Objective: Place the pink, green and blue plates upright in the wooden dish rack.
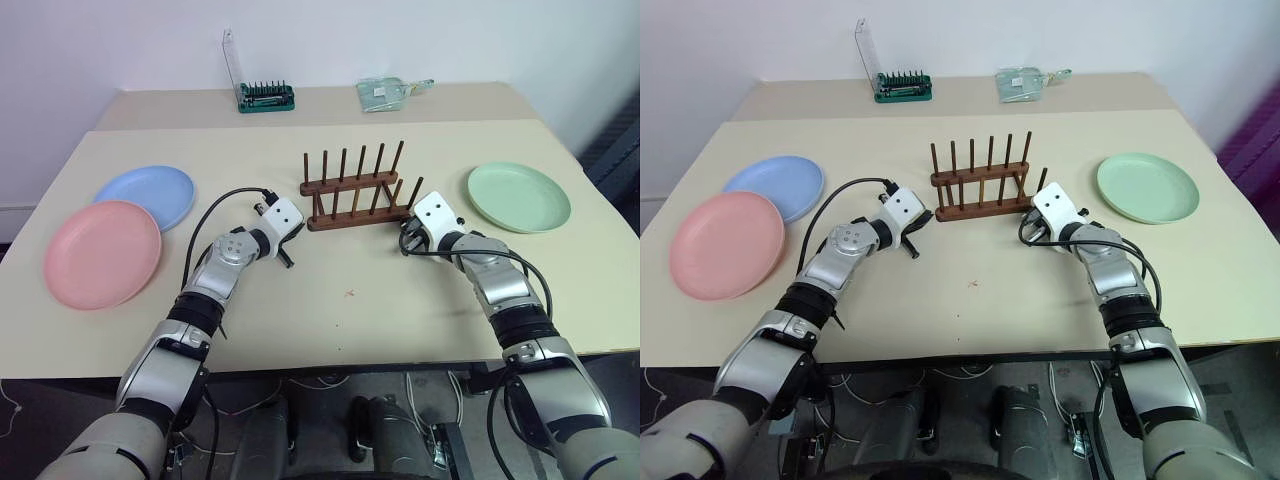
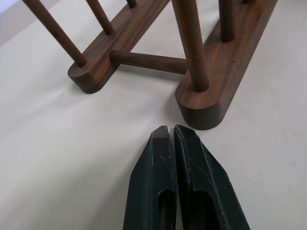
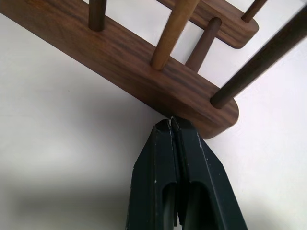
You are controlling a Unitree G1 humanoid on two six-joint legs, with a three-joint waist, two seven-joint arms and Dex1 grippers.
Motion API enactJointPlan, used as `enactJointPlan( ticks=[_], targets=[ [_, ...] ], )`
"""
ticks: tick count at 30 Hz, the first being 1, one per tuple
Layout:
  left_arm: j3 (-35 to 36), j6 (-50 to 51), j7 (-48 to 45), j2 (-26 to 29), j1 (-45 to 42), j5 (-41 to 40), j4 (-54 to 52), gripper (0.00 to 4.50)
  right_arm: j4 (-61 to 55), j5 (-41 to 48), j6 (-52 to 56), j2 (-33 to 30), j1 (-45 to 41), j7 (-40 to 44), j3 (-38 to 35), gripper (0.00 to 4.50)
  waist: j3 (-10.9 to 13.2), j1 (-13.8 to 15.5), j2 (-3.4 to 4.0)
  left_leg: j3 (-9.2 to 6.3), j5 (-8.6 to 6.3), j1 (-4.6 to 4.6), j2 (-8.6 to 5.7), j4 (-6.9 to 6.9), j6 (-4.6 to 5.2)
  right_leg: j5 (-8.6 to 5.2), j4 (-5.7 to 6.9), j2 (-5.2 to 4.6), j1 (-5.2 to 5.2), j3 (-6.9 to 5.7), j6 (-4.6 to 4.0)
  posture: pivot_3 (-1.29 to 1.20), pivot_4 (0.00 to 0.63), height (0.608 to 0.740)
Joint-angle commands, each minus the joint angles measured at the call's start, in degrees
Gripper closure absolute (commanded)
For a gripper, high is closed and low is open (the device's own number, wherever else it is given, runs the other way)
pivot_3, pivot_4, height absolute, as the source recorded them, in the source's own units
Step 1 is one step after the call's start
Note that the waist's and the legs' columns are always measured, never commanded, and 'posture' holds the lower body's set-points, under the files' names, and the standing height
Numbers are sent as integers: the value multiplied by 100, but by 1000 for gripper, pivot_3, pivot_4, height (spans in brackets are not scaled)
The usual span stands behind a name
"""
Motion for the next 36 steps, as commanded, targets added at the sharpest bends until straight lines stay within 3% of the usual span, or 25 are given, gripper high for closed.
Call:
enactJointPlan(
  ticks=[1,6,12,13,14,21,22,24,28,30,32,35,36],
  targets=[
    [29,166,121,85,267,191,191,4346,-373,17,14,-147,182,30,-186,4500,0,0,1,0,0,0,0,0,0,0,0,0,0,0,0,0,150,730],
    [87,586,-308,256,500,59,-389,4346,-893,80,216,-265,482,169,-292,4500,-1,-43,2,0,-1,0,1,-6,-1,-1,-2,-1,-4,0,-2,0,150,730],
    [-71,788,-1493,622,1163,-341,-1968,4346,-1683,330,483,-852,896,766,-573,4500,0,-103,7,5,-2,-4,2,-23,-2,-9,-6,-1,-14,1,-13,0,150,730],
    [-55,810,-1585,626,1219,-417,-2154,4383,-1733,373,543,-921,905,829,-623,3995,2,-105,10,6,-3,-6,2,-24,-3,-12,-9,-2,-15,1,-17,0,150,730],
    [-22,905,-1687,626,1281,-531,-2383,4383,-1811,427,610,-1011,919,898,-682,3775,4,-98,10,10,-3,-7,1,-24,-3,-14,-9,-5,-17,4,-20,0,150,730],
    [75,1470,-2176,755,1642,-970,-3636,4383,-1824,319,475,-1621,732,1098,-843,271,14,0,7,26,-3,-32,-1,-21,-4,-17,-15,-5,-47,23,-25,0,150,730],
    [149,1557,-2169,794,1695,-1012,-3761,4383,-1926,354,372,-1667,746,1237,-812,49,14,7,6,27,-3,-44,-1,-21,-4,-17,-14,-2,-59,25,-25,0,150,730],
    [325,1750,-2150,860,1786,-1156,-3981,4383,-2126,441,220,-1711,798,1490,-765,49,14,4,6,28,-2,-55,1,-20,-2,-16,-11,3,-72,28,-23,0,150,730],
    [1433,2659,-2078,1318,2347,-1994,-4861,4383,-2919,913,226,-1669,1047,2247,-655,49,25,-31,3,32,-2,-70,9,-22,-1,-4,-7,13,-92,33,-4,0,150,730],
    [2302,3173,-1951,1584,2783,-2532,-5402,3503,-3399,1169,448,-1609,1164,2552,-524,0,37,-55,-4,31,-2,-72,13,-24,0,-5,-5,16,-98,34,-4,0,150,730],
    [2681,3491,-1810,1723,2982,-2793,-5697,2612,-3609,1276,562,-1595,1221,2675,-469,0,42,-53,-7,28,-2,-76,18,-24,-1,-5,-5,21,-103,34,-5,0,150,730],
    [4332,3755,-1066,1910,3589,-2895,-5875,1159,-4025,1570,785,-1216,1142,2843,-93,0,42,-21,-7,28,-3,-78,15,-16,-3,-16,-7,16,-103,34,-24,0,150,730],
    [4669,3804,-879,1943,3725,-2899,-5908,1159,-4095,1609,833,-1124,1110,2868,-11,0,44,-35,-9,27,-3,-77,15,-14,-4,-17,-7,13,-101,35,-25,0,150,730]
  ],
)
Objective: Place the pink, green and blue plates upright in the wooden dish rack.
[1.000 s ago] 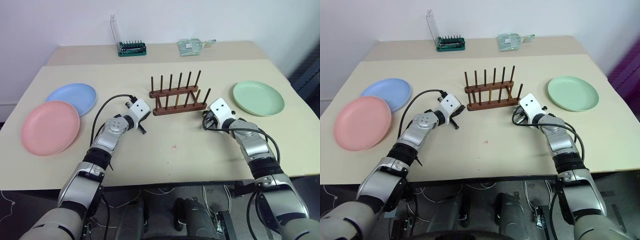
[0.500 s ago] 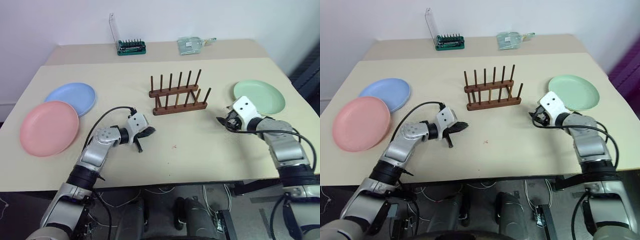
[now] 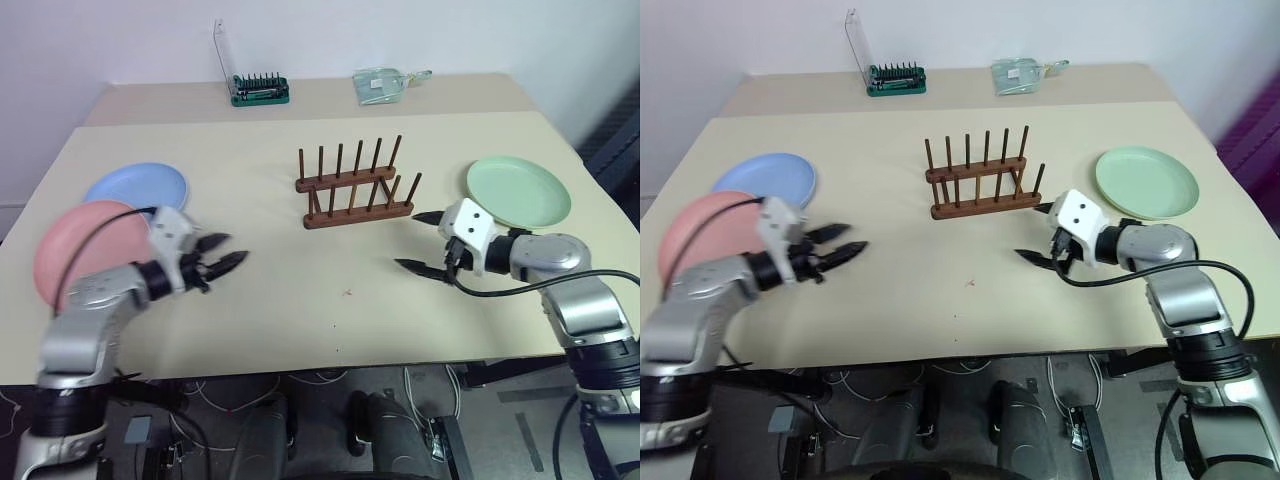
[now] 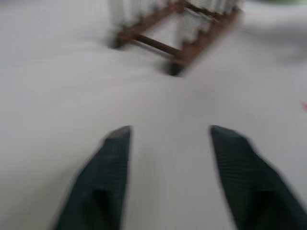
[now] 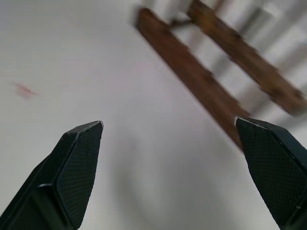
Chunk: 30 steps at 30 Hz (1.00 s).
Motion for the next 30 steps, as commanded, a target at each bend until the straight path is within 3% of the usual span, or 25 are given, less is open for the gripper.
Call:
enactJointPlan(
  ticks=[1,6,11,17,27,30],
  targets=[
    [1412,233,742,158,387,-111,-282,1159,-464,275,153,288,-183,130,265,0,2,-14,-2,1,0,-1,0,0,-1,0,-1,-2,-3,1,0,0,150,730],
    [2946,763,2266,-76,522,-12,-121,1159,-174,175,78,550,-441,189,529,0,4,52,-10,-1,-10,-14,-11,6,-17,1,-2,-9,-8,2,0,0,150,730],
    [3891,1412,2787,-350,893,-422,-44,1159,126,148,-85,688,-701,389,720,0,2,38,-18,8,-12,-16,-15,7,-19,5,-9,-11,-7,7,5,0,150,730],
    [3889,1794,2989,-742,1391,-740,-83,1159,359,101,-212,854,-876,461,804,0,-1,40,-29,7,-13,-12,-10,7,-23,8,-3,-9,-8,7,-3,0,150,730],
    [3692,2112,3516,-876,387,-1403,860,1159,216,102,-154,879,-718,348,764,0,-5,40,-44,6,-13,-14,-10,8,-23,11,-2,-7,-10,7,-7,0,150,730],
    [3593,2078,3717,-858,204,-1356,1095,2041,117,108,-113,868,-632,251,732,0,-5,34,-45,12,-12,-14,-10,8,-22,12,-2,-7,-10,8,-5,0,150,730]
  ],
)
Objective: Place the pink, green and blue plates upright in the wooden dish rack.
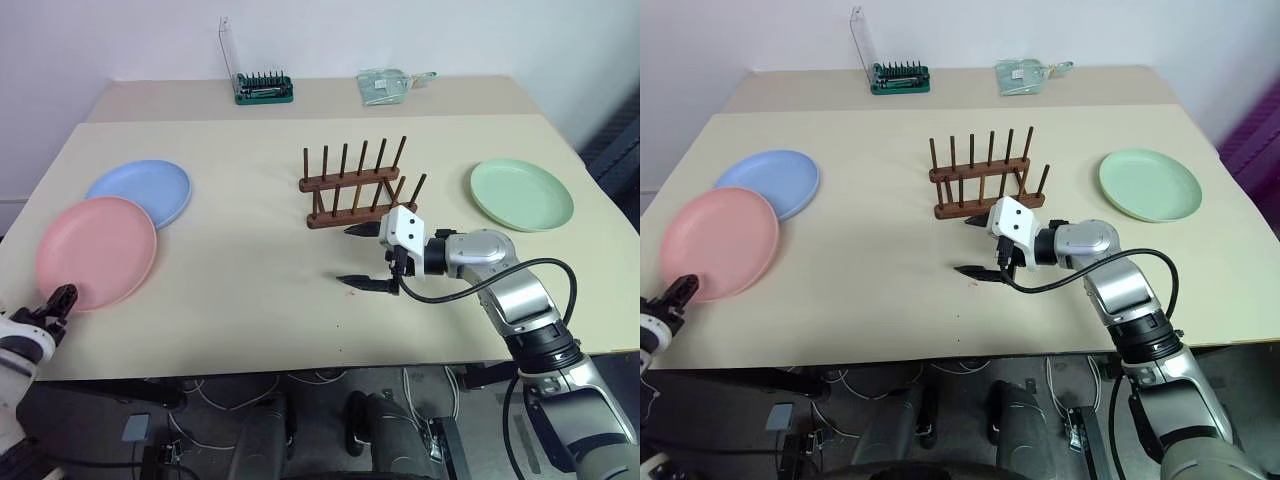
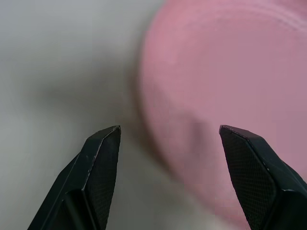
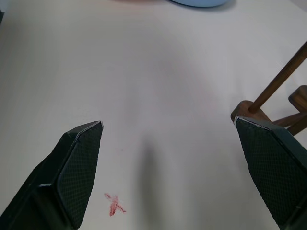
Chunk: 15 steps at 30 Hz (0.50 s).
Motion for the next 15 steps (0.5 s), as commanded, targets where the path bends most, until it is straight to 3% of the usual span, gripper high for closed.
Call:
enactJointPlan(
  ticks=[1,5,10,15],
  targets=[
    [-4,-86,254,114,-140,-33,176,2516,-318,44,20,0,70,-123,-148,0,0,-4,-1,5,1,2,0,0,2,1,1,0,0,3,1,0,150,730],
    [73,-159,377,73,-217,-178,300,4429,-483,72,92,-41,215,-225,-192,0,-1,-3,-1,9,0,2,2,0,0,2,3,0,-3,5,0,0,150,730],
    [-12,-428,192,66,-100,-395,152,4429,-607,95,159,-124,316,-275,-253,0,-2,-4,-2,13,-1,5,2,0,-1,2,2,-2,-3,8,-2,0,150,730],
    [-507,-666,-58,250,-277,-749,-989,4429,-795,527,697,-282,-2,-59,-479,0,6,25,-19,13,-1,0,3,0,-2,4,1,-5,-7,8,-7,0,150,730]
  ],
)
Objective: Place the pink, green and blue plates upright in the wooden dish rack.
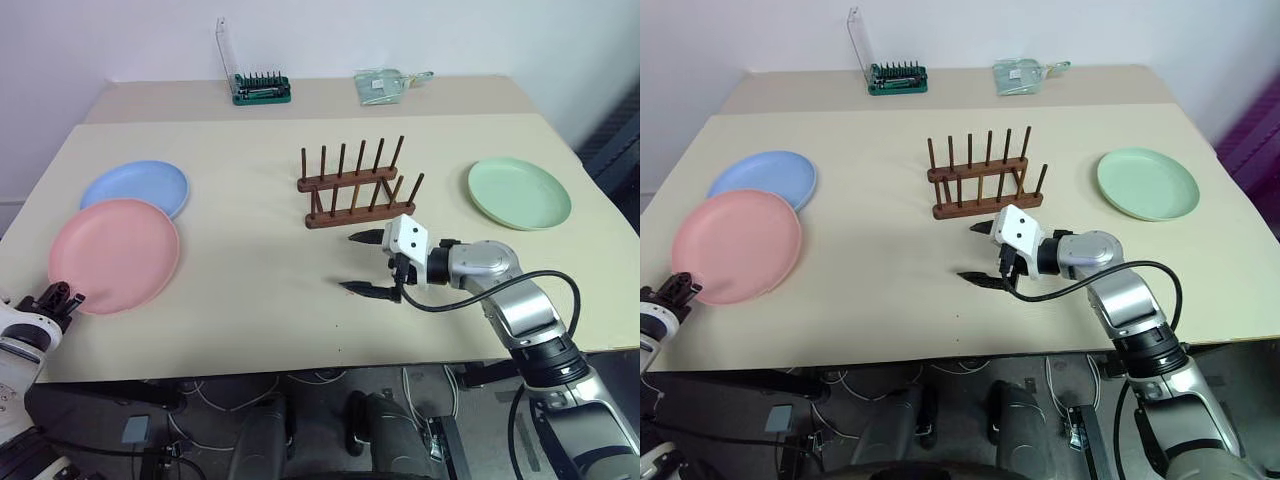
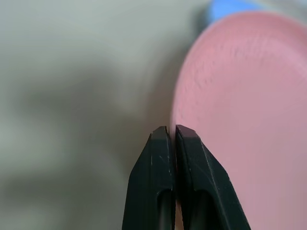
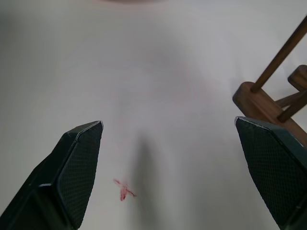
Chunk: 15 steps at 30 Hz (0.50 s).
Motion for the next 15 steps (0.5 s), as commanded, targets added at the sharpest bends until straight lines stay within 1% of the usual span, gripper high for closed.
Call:
enactJointPlan(
  ticks=[1,4,6,7,10,12,15],
  targets=[
    [-425,-128,-31,309,-345,-294,-972,4429,-482,394,271,-80,-386,122,-318,0,1,13,-3,0,0,-1,0,2,0,1,-1,-1,0,0,-1,0,150,730],
    [-871,36,252,444,-947,-392,-1264,4429,-601,317,96,78,-735,-55,-320,0,2,15,-5,-1,1,-3,0,3,-2,6,-1,1,0,0,-3,0,150,730],
    [-1493,102,488,492,-1641,-305,-1359,4429,-515,-60,-386,276,-1133,-314,-166,0,1,-3,-6,1,2,0,0,2,-2,7,-1,4,3,1,-1,0,150,730],
    [-1682,120,563,502,-1843,-272,-1381,4429,-475,-176,-549,333,-1239,-371,-112,0,1,-9,-6,3,2,-1,0,2,-1,8,-1,6,2,0,1,0,150,730],
    [-2494,143,945,350,-2888,2,-1127,4429,-49,-926,-1529,530,-1716,-670,209,0,2,-13,-8,21,14,-1,-2,0,16,19,0,9,1,5,21,0,150,730],
    [-2991,168,1118,235,-3407,252,-867,4429,319,-1442,-2154,622,-2009,-907,421,0,3,-15,-9,39,15,-2,-5,0,17,32,-1,10,-1,10,42,0,150,730],
    [-3400,146,1284,-17,-3939,476,-500,4429,863,-2075,-3023,730,-2326,-1216,678,0,3,-26,-9,50,17,1,-10,0,17,36,-1,13,-2,23,48,0,150,730]
  ],
)
